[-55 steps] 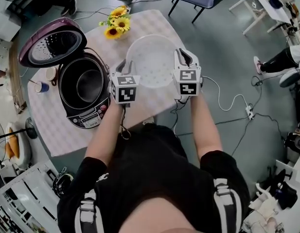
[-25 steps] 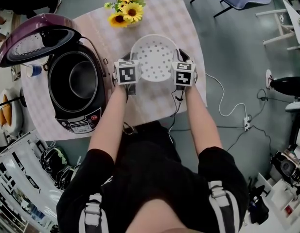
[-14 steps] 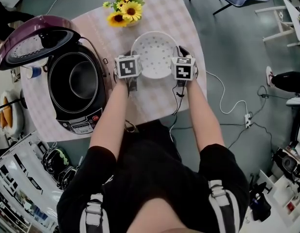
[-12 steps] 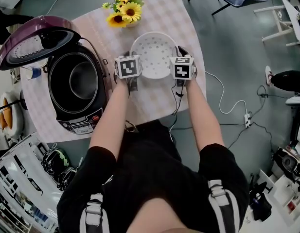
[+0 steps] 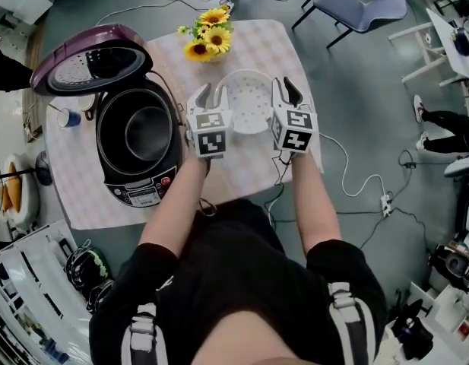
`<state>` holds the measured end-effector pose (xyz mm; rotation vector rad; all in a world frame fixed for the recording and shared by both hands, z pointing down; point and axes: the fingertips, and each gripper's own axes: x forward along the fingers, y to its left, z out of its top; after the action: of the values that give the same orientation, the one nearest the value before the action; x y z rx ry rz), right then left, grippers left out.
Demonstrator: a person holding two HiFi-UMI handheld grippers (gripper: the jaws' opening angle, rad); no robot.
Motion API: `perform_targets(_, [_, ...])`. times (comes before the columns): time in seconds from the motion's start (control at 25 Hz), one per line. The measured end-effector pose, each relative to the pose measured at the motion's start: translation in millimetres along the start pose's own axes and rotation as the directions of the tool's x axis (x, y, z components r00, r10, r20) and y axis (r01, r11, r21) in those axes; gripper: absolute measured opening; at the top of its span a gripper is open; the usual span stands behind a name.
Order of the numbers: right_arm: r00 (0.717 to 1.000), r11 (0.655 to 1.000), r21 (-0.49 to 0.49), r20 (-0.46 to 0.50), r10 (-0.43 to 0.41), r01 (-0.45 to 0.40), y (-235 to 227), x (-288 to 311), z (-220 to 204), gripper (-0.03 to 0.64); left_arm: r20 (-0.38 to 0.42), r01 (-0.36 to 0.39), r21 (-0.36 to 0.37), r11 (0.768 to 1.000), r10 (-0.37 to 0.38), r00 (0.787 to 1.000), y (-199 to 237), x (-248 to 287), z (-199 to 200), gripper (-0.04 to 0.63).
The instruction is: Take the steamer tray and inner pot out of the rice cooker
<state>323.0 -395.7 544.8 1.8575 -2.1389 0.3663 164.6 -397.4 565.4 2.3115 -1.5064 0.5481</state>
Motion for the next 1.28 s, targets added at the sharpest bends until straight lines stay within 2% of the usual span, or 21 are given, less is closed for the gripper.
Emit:
perform_targets(0.08, [0.996,1.000,-0.003,0.087,0.029,-0.029,23,-29,36,0.072,0.082,0.043,0.010,0.999,-0.044,0.996,-4,-42,31,0.121])
perform_targets(0.16, [0.982,0.998,-0.002,0.180,0.058,-0.059,46,-57,74,0.072,0.169,0.049,0.042,0.998,-0.055,0.984,3,-85,63,0.121])
perform_targets(0.36, [0.925,0.993,0.026,0.367,0.100,-0.118,96,-124,144,0.072,0.337,-0.015,0.071,0.997,-0.010,0.941,47,-183,117,0.118])
perform_targets(0.48, [0.892,0.988,-0.020,0.427,0.149,-0.155,136,-153,169,0.072,0.401,-0.059,0.056,0.997,0.032,0.916,80,-232,128,0.113])
perform_targets(0.64, [0.856,0.972,-0.135,0.462,0.232,-0.191,200,-184,181,0.072,0.435,-0.156,0.046,0.987,0.121,0.892,124,-293,113,0.075])
perform_targets(0.68, [0.852,0.969,-0.144,0.462,0.247,-0.202,212,-188,182,0.059,0.437,-0.188,0.042,0.981,0.151,0.886,136,-305,108,0.042])
perform_targets(0.72, [0.849,0.965,-0.142,0.460,0.261,-0.220,225,-190,182,0.009,0.435,-0.213,0.039,0.976,0.175,0.883,148,-315,101,0.015])
perform_targets(0.76, [0.845,0.961,-0.137,0.457,0.278,-0.242,236,-190,181,0.000,0.430,-0.223,0.038,0.974,0.186,0.883,158,-322,94,0.005])
perform_targets(0.96, [0.835,0.938,-0.159,0.429,0.346,-0.307,286,-187,171,0.000,0.416,-0.227,0.022,0.974,0.197,0.888,196,-349,66,0.003])
perform_targets(1.28, [0.851,0.950,-0.133,0.423,0.311,-0.281,315,-178,164,0.000,0.415,-0.251,0.016,0.968,0.222,0.882,231,-366,58,0.005])
